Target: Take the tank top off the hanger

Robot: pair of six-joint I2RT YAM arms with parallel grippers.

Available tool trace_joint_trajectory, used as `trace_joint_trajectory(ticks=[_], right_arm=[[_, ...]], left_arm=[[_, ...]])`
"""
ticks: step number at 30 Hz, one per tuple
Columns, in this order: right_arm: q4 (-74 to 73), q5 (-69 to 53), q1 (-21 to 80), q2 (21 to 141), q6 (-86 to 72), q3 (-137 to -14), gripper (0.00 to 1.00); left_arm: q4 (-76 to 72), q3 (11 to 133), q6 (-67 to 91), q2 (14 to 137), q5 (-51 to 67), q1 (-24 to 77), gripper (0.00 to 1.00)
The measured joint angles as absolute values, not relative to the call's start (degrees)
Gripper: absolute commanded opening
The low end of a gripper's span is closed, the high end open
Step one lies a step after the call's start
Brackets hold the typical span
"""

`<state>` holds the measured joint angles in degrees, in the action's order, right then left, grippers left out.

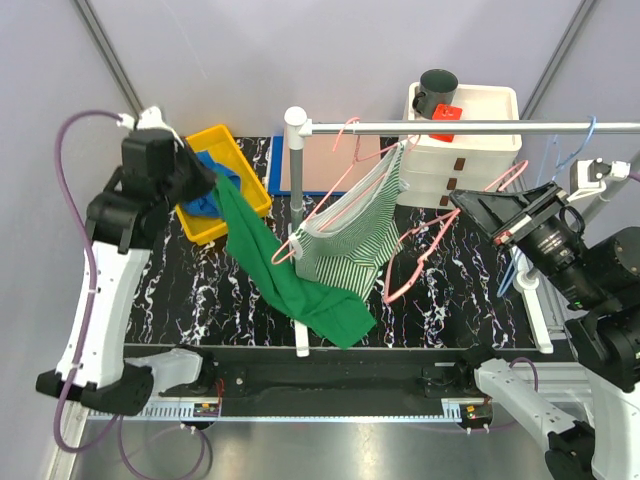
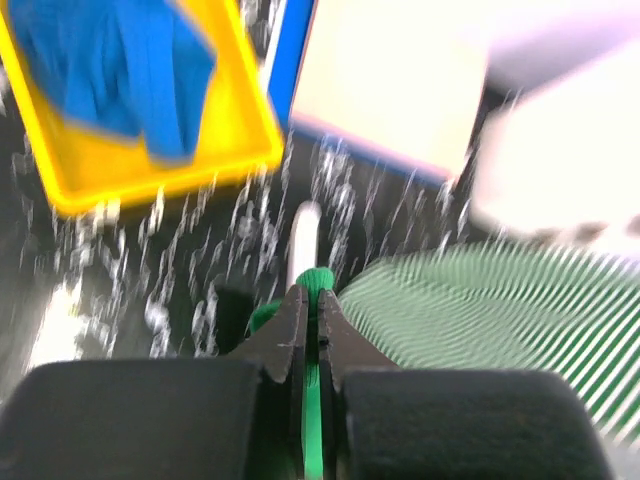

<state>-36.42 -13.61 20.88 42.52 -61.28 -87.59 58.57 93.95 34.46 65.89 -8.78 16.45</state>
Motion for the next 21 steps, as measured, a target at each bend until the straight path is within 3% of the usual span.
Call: trace_joint_trajectory(ticks=[9,16,21], right_arm=[[-41.0,-16.3,20.9,46.3,-57.0,-94.0,0.00],[-43.0,-16.6,20.9,47.7,-54.2,-94.3,0.00],[-43.2,-16.4,20.9,49.3,-52.4,-95.3,0.00]], left_arm=[[47.4,120.4,33.4,81.7,-6.9,7.4,0.00],[28.1,126.3,36.7,88.6,1.3,-2.9,0.00],[18.2,138.8,42.1,99.6,8.9,-8.4,0.00]])
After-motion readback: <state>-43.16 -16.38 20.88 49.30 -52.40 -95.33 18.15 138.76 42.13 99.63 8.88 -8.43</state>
